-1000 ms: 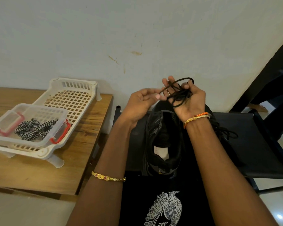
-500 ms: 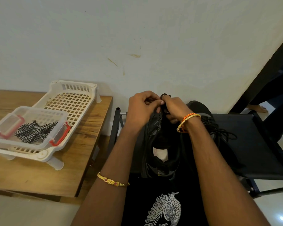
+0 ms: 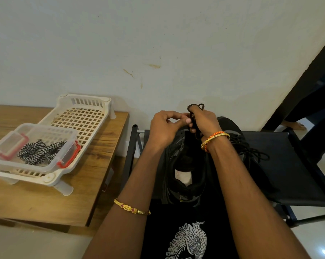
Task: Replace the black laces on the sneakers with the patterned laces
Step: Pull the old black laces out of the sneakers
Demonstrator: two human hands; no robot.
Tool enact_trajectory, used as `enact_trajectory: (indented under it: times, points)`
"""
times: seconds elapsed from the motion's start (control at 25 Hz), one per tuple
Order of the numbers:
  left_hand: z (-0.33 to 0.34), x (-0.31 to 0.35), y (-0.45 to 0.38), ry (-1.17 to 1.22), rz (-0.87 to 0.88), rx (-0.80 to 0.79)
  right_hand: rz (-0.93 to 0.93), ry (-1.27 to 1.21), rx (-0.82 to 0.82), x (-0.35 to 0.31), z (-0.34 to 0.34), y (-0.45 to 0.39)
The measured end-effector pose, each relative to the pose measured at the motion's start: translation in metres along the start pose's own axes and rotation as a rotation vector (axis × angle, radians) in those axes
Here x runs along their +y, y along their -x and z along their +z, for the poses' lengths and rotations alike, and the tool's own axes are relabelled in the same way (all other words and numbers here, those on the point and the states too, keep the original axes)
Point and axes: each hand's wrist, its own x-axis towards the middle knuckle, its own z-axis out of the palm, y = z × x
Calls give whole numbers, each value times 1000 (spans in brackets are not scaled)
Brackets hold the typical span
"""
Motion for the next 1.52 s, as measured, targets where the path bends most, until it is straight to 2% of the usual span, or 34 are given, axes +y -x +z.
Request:
enact_trajectory:
  times: [0.16, 0.32, 0.4, 0.52, 0.64, 0.72, 0.92, 1.12, 1.32, 1.4, 1.44, 1.52]
  points:
    - [6, 3, 3, 29, 9, -75, 8, -176, 95, 7, 3, -4]
    - [4, 3, 5, 46, -119, -94, -46, -111, 139, 11, 0, -8]
    - [0, 1, 5, -41, -229, -204, -102, -12, 122, 12, -4, -11]
    - [-3, -4, 9, -293, -372, -422, -214, 326, 116, 13, -16, -9]
    - [6, -7, 15, -300, -396, -477, -277, 616, 157, 14, -29, 2]
    - [10, -8, 17, -254, -352, -457, -245, 685, 144, 14, -35, 7]
    - [12, -7, 21, -284, -251, -424, -19, 919, -96, 20, -33, 16]
    - [8, -10, 19, -245, -209, -370, -17, 842, -56, 22, -29, 14]
    - [2, -18, 14, -222, -302, -409, -17, 820, -72, 26, -22, 14]
    - [-6, -11, 18, -175, -307, -302, -120, 721, 5, 25, -19, 20]
    - [-12, -6, 21, -218, -264, -180, -182, 651, 58, 24, -18, 23]
    - [-36, 0, 32, -465, -125, 142, -277, 523, 113, 19, -11, 35]
